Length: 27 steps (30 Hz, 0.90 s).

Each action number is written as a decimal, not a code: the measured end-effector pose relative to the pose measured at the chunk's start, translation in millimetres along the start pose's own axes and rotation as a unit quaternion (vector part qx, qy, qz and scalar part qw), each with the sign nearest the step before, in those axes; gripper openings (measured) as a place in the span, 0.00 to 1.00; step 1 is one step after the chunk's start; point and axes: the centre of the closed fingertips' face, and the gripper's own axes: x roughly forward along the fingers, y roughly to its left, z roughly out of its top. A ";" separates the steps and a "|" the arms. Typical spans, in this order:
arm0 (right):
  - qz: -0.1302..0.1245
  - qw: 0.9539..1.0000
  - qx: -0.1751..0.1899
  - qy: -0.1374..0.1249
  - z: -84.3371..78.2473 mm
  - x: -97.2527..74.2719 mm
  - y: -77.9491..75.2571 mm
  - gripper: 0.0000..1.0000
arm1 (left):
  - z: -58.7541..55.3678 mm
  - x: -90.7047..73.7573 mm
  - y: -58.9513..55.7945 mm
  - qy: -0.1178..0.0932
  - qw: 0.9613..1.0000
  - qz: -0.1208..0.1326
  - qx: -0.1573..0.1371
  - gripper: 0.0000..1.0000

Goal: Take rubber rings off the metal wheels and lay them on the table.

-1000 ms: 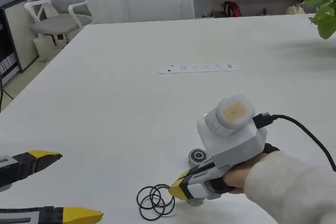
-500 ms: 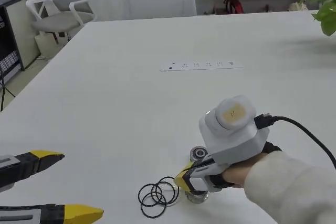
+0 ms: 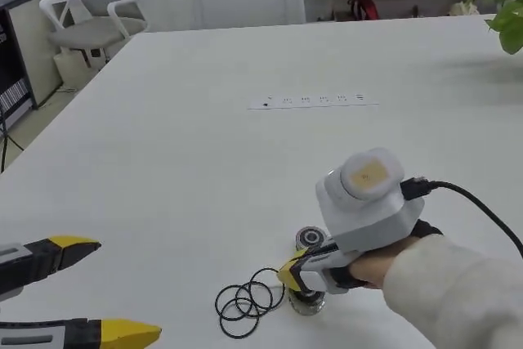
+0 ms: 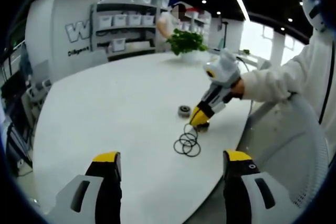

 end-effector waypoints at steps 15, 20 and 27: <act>0.002 1.000 -0.006 0.007 -3.5 1.8 1.8 0.02 | -2.0 2.0 -1.3 0.004 1.000 -0.003 0.001 0.80; 0.009 1.000 -0.015 0.012 -3.8 1.9 6.1 0.01 | -2.0 1.9 -0.8 0.004 1.000 -0.002 0.001 0.80; 0.025 0.999 -0.016 0.022 -5.4 1.1 13.6 0.02 | -3.1 1.2 -0.1 0.006 1.000 0.000 0.000 0.80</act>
